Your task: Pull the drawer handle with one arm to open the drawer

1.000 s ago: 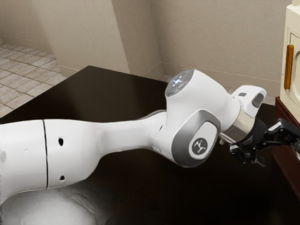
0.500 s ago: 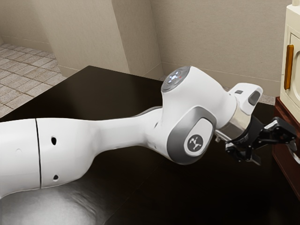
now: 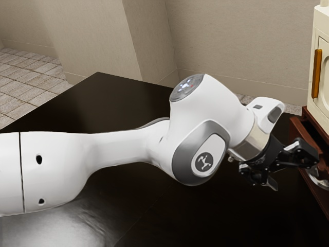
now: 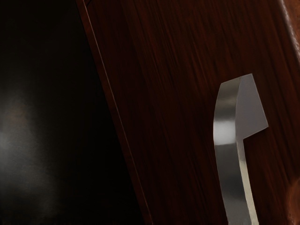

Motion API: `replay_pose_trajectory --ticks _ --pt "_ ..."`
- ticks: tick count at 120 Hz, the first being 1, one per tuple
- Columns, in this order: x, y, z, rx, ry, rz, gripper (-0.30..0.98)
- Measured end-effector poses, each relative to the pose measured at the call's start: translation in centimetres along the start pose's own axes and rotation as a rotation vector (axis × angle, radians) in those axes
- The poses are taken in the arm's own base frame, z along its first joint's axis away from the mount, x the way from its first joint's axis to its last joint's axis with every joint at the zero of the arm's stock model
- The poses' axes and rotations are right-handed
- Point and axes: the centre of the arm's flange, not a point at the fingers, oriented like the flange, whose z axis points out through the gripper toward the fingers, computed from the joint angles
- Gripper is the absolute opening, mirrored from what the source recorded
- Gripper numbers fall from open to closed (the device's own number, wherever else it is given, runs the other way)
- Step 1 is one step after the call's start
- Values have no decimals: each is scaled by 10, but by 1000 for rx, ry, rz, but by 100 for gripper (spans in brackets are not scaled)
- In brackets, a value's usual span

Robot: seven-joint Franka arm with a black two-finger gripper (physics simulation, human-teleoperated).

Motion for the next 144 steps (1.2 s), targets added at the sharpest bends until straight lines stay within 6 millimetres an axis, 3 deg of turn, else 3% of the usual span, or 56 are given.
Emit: replay_pose_trajectory --ticks 52,144 --pt "-2 -17 -7 49 -9 -5 68" --pt "-9 -63 -46 126 11 -49 68"
